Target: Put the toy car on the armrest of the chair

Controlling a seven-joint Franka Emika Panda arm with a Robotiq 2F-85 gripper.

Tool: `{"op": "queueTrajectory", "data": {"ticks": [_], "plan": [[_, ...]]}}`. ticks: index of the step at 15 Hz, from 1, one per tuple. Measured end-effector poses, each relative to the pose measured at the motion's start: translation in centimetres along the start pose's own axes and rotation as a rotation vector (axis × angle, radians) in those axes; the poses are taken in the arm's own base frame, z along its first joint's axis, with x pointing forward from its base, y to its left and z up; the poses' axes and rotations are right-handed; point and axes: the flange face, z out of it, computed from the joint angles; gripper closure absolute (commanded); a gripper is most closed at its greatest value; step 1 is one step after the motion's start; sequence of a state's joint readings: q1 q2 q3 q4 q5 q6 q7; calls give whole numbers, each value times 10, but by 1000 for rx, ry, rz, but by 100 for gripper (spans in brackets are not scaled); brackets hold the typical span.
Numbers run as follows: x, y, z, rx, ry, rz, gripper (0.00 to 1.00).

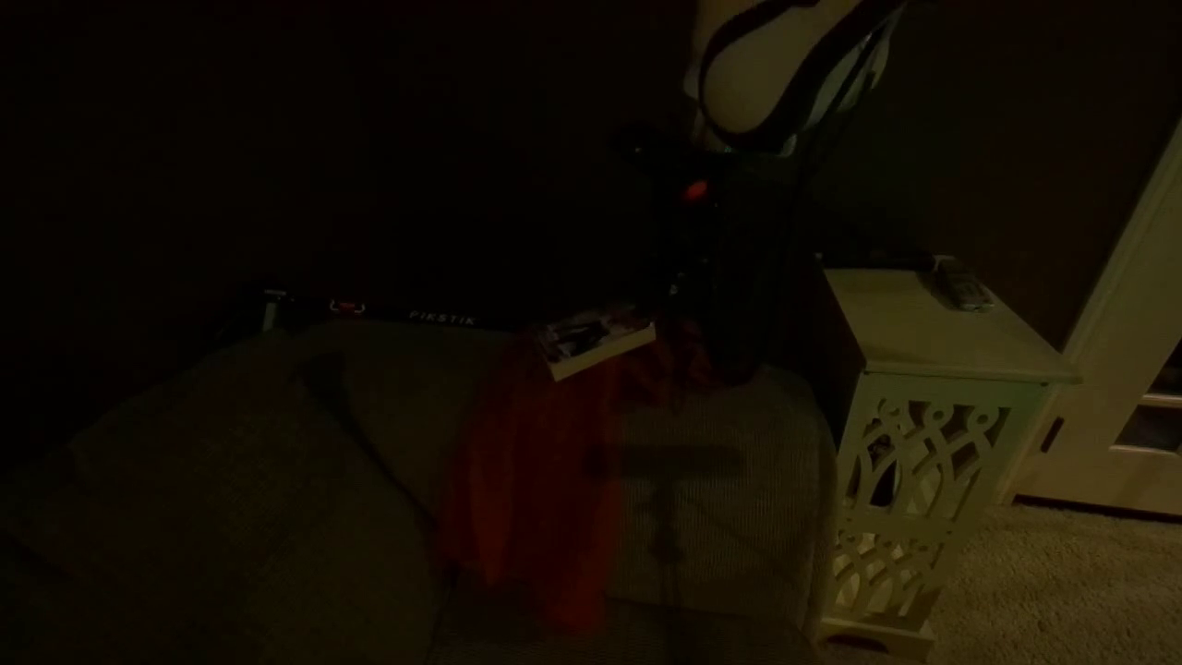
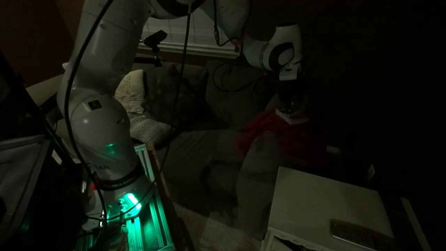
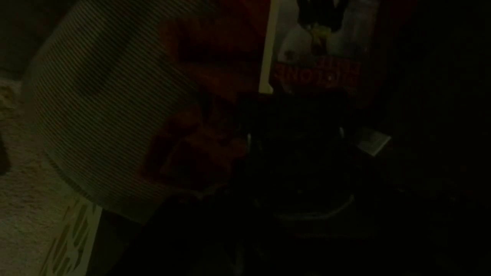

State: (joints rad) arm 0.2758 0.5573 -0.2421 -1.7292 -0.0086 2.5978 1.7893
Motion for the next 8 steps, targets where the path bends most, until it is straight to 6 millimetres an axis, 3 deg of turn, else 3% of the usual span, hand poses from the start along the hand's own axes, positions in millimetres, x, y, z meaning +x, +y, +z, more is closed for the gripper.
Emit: {"op": "queueTrajectory", "data": {"ticks": [4, 8], "plan": [[12, -12, 31, 10, 194, 73, 58], [0, -13, 60, -17, 366, 151, 58]]}}
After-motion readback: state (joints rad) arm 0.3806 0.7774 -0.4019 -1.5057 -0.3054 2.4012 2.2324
